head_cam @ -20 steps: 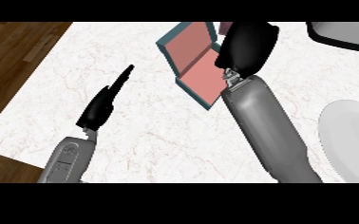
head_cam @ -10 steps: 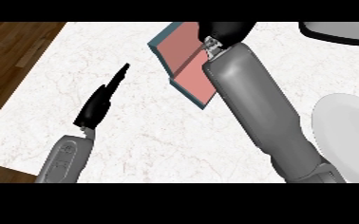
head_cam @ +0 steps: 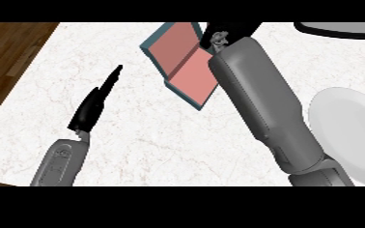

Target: Pick the croissant from the plate and place it in the cardboard box

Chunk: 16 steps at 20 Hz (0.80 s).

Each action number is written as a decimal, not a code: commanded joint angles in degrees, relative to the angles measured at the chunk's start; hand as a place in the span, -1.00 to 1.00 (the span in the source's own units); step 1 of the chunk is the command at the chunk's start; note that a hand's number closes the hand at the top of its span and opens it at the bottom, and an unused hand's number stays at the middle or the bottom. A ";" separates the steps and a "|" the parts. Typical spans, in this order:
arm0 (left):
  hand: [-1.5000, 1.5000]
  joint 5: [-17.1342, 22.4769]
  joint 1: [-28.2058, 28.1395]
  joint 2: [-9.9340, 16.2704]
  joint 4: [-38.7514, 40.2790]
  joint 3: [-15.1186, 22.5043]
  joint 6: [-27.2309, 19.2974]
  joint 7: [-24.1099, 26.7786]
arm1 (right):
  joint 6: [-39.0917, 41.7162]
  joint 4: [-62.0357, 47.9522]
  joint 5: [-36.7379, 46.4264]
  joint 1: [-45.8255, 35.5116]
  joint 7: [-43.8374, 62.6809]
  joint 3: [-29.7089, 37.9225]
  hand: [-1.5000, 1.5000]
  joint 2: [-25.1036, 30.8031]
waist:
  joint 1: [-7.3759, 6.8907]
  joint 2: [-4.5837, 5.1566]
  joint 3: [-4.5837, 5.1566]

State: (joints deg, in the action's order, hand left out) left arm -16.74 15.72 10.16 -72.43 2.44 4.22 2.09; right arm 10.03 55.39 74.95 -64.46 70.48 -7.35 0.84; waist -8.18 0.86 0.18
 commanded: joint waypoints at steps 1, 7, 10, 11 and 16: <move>0.00 0.37 -0.18 -0.38 0.38 -0.20 -0.11 1.13 | -3.67 -2.49 -9.96 1.10 13.60 2.42 -1.00 -0.80 | -0.03 0.20 -0.08; 0.00 0.05 -0.26 0.17 -0.60 -0.36 0.04 -0.86 | -19.07 -4.89 -14.55 1.38 7.98 -5.75 -1.00 -0.80 | 1.31 0.08 -0.15; 0.00 0.00 0.30 -0.41 0.74 -0.88 -1.00 -0.30 | -26.68 -0.51 -12.00 -0.65 4.67 -5.72 -1.00 -0.80 | 1.70 0.13 -0.15; 0.00 1.13 -1.34 0.70 0.71 -1.62 0.33 0.91 | -29.67 0.31 -10.76 -0.37 4.78 -4.88 -1.00 -0.80 | 1.45 0.08 -0.14; 0.00 0.39 -0.42 0.06 1.34 -1.46 -0.68 0.30 | -41.19 1.36 -11.60 0.94 3.63 -3.84 -1.00 -0.80 | 2.16 0.33 -0.15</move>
State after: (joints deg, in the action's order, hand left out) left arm -16.31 15.09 10.48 -71.88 1.12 3.74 2.55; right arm -16.83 56.07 63.78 -63.34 64.78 -11.20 0.69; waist -6.40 1.02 0.02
